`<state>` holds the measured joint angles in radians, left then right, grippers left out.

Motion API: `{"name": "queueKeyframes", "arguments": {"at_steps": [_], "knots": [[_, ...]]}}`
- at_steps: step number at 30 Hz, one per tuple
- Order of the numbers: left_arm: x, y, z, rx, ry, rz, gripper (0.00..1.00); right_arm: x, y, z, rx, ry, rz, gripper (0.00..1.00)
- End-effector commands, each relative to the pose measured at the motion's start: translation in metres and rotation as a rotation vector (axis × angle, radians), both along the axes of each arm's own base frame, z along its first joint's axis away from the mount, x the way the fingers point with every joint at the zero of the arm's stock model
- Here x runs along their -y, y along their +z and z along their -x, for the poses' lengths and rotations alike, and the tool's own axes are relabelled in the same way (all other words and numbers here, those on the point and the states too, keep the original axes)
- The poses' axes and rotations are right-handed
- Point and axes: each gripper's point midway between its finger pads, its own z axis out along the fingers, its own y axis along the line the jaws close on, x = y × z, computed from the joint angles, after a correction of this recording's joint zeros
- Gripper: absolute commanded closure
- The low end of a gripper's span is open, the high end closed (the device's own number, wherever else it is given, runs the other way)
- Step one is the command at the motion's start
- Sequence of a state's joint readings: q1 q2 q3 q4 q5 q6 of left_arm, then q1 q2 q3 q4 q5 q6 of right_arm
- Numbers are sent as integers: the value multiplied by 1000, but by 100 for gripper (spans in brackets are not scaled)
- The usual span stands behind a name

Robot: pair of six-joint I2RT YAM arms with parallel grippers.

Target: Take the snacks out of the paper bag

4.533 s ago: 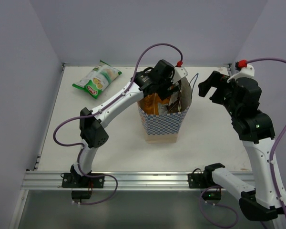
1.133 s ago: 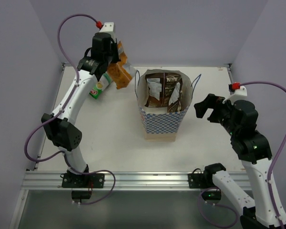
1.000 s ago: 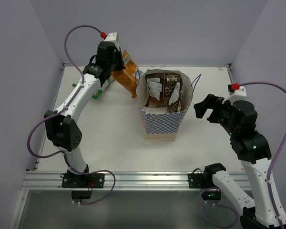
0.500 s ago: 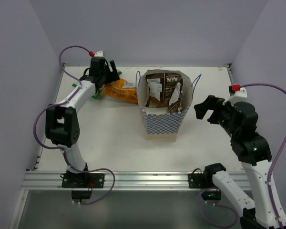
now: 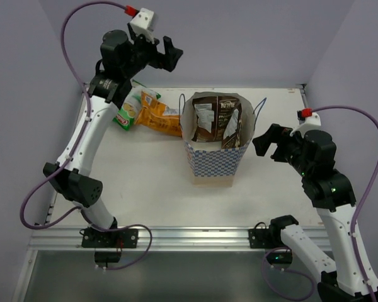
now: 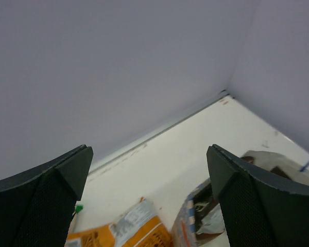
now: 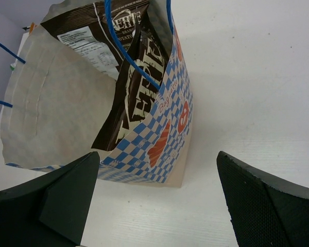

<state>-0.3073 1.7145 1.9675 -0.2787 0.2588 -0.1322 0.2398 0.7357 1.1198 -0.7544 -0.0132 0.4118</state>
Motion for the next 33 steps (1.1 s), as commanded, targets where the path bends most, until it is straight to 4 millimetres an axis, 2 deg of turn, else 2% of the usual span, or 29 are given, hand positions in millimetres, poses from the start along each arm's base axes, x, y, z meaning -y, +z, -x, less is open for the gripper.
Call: {"name": "queueKeyframes", "arguments": {"at_steps": [1,2,3,4,6,13,15,18,23,28,33], "knots": [[71,40,53,176,-247,-109,0,-4,19,-1,43,16,-31,1],[83,29,54,151,-283,-127,0,-4,19,-1,39,15,-33,1],[99,35,65,167,-321,-125,0,-5,19,-1,39,16,-35,1],[107,34,67,171,-333,-140,0,-5,20,-1,41,15,-37,1],[125,19,67,141,-342,-177,0,-5,19,-1,37,15,-41,1],[165,-30,67,78,-370,-297,0,-5,8,-3,10,1,-43,1],[174,-51,64,37,-381,-330,0,-6,5,-4,2,1,-50,1],[181,-81,60,-32,-381,-371,0,-7,1,-5,-11,2,-56,1],[183,-113,52,-87,-357,-431,0,-9,-4,-7,-26,4,-63,1],[182,-131,46,-118,-338,-468,0,-11,-6,-8,-33,8,-77,1],[184,-132,56,-153,-378,-450,0,-12,-8,-9,-38,7,-77,1]]}}
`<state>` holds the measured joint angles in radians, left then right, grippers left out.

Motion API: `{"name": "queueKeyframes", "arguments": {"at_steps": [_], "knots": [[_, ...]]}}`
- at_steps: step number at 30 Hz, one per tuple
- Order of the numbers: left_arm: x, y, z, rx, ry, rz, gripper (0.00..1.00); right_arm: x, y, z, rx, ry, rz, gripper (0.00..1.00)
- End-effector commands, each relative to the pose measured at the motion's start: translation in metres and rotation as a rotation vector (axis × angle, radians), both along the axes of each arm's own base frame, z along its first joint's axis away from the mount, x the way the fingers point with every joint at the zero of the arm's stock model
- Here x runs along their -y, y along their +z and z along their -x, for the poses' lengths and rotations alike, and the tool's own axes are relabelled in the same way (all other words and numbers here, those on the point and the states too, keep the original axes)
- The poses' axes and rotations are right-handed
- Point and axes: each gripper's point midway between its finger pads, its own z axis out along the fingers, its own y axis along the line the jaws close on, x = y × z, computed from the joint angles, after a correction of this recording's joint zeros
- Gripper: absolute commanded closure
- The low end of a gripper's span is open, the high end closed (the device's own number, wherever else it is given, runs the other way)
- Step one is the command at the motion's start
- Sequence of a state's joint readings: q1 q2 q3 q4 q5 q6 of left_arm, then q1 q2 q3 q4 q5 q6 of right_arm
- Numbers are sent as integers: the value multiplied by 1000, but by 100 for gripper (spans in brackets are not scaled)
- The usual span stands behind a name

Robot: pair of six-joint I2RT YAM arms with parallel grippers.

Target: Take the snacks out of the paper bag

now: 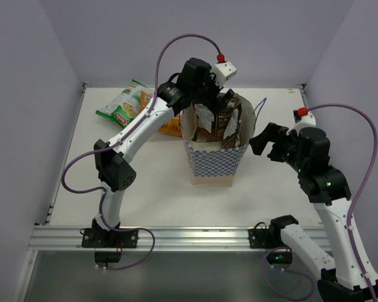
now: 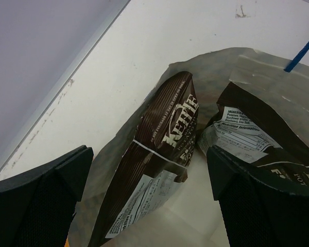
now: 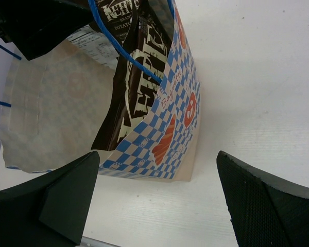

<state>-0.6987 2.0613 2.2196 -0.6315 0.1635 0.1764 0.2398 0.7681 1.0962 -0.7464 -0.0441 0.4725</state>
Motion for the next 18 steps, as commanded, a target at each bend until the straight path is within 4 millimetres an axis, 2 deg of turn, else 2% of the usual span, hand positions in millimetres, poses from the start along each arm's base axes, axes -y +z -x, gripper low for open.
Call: {"name": "queueKeyframes", "arguments": {"at_steps": [1,4,12,18], "knots": [[-1,19,8,7,-18,16,0,-2,7,-4,27,2,-22,1],[-3,15,13,-25,-14,14,1,-3,6,-5,26,3,-19,1],[-7,31,20,-45,15,55,1,-6,10,-8,22,28,-12,1],[-11,23,21,-84,41,38,2,-8,14,-10,15,43,0,1]]}}
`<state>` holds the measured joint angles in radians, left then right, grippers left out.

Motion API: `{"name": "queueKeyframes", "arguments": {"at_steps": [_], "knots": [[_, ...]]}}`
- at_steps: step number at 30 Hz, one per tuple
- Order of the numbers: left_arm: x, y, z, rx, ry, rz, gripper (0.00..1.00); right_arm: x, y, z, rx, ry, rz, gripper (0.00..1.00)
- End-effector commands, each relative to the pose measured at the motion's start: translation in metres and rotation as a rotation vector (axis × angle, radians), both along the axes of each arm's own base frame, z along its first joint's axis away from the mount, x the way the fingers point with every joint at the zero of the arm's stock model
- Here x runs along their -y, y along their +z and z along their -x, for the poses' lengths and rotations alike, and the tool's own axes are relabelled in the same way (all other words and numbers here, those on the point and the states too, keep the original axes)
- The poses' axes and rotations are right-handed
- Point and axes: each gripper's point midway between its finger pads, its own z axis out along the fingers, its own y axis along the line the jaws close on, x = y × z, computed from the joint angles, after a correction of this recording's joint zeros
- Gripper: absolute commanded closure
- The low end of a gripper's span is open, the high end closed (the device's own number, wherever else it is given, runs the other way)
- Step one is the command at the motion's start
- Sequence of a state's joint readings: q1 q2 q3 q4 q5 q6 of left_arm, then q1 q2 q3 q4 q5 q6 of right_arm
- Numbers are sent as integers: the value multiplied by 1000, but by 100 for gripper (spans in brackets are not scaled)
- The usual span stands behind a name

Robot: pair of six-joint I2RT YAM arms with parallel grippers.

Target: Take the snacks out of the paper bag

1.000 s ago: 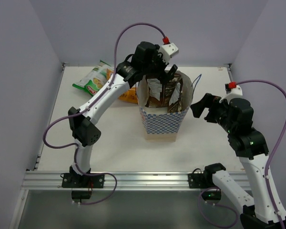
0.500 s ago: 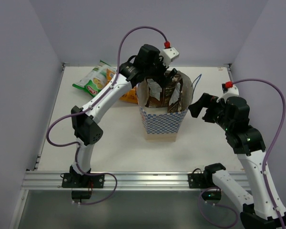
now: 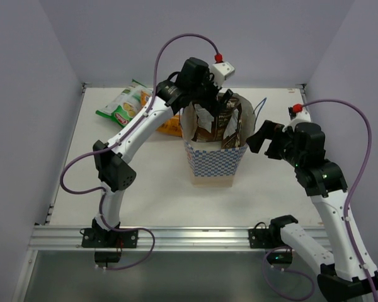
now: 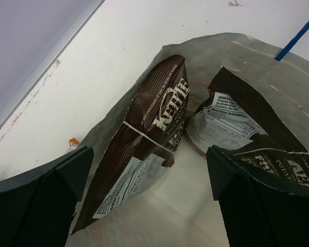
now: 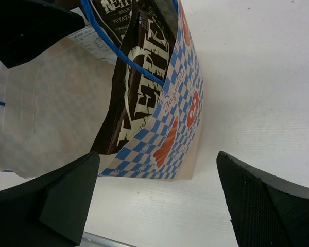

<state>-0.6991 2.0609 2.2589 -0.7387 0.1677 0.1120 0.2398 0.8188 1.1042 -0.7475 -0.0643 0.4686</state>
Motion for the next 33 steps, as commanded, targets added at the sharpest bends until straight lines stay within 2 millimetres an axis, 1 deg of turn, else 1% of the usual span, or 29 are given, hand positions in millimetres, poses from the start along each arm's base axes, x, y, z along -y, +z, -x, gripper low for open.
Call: {"name": "queueKeyframes", "arguments": {"at_steps": [1,4,6,9,13,15,18,19,21,22,24,26,29,32,33], "knots": [[-4,25,7,10,16,41,2,-2,23,-3,59,23,-5,1],[-5,20,7,10,12,25,2,-5,23,-3,50,37,-11,1],[-6,14,3,21,17,3,2,-6,23,-4,48,42,-14,1],[-7,12,-7,53,31,-22,2,-7,23,-3,48,45,-18,1],[-5,17,-16,99,39,-23,1,-7,21,-2,42,45,-21,1],[-2,16,-15,98,22,-18,1,-7,20,-1,42,43,-21,1],[2,0,-12,56,-6,-31,2,-6,19,0,40,38,-24,1],[3,-9,-10,35,-12,-39,3,-6,19,1,41,37,-23,1],[6,-17,-5,3,-38,-36,6,-5,17,1,38,30,-21,1],[6,-24,-2,-16,-44,-42,7,-5,17,1,39,31,-20,1],[6,-30,0,-32,-48,-47,8,-4,14,1,34,27,-20,1],[5,-36,-2,-33,-35,-63,9,-5,14,1,31,29,-23,1],[7,-35,-8,-20,-30,-63,13,-6,13,1,30,31,-28,1],[9,-28,-13,7,-28,-53,27,-6,14,2,33,33,-32,1],[10,-24,-14,18,-29,-47,38,-7,13,2,31,34,-34,1]]}}
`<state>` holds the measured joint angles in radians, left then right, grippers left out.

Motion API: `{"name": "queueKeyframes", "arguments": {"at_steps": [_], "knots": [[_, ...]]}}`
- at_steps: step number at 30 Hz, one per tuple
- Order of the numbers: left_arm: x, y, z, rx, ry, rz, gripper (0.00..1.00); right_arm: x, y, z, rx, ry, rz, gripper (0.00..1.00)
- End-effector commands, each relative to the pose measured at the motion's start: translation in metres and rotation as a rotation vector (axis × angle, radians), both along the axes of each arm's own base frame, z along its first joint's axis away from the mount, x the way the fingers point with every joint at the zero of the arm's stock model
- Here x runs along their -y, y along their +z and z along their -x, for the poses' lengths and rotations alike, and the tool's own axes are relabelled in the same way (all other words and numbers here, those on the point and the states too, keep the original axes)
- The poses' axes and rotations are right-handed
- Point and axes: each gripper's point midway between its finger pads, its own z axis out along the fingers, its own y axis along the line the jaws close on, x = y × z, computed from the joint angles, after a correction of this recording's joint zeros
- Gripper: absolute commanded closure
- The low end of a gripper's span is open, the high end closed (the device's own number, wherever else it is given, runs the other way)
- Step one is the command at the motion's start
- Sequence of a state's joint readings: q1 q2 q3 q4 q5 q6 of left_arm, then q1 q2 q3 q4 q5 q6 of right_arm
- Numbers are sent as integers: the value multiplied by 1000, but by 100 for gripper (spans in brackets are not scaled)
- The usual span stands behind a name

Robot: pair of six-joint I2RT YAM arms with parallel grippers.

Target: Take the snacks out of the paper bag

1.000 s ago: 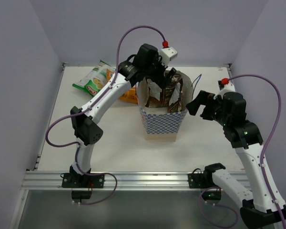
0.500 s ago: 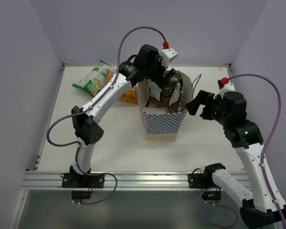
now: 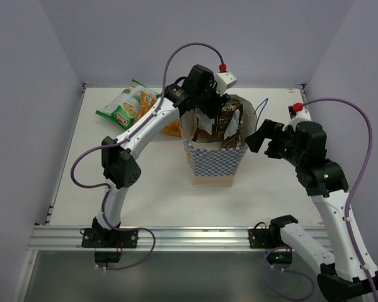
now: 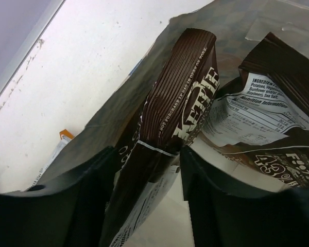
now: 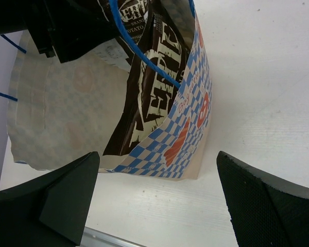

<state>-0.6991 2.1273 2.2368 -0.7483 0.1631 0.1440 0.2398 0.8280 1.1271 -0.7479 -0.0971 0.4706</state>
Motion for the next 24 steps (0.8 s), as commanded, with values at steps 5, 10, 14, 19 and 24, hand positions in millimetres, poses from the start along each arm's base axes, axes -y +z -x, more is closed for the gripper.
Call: {"name": "queueKeyframes", "arguments": {"at_steps": [5,10,14,19,24], "knots": [[6,31,-10,104,-21,38,72,1,4,4,27,-1,-14,1],[4,42,-8,131,-28,45,100,2,3,7,31,-6,-15,1],[5,75,-2,174,-42,113,100,3,0,8,28,-9,-14,1],[1,128,11,247,-43,218,100,5,-4,10,27,-15,-7,1],[-13,177,15,350,7,292,100,6,-6,12,28,-15,-4,1]]}}
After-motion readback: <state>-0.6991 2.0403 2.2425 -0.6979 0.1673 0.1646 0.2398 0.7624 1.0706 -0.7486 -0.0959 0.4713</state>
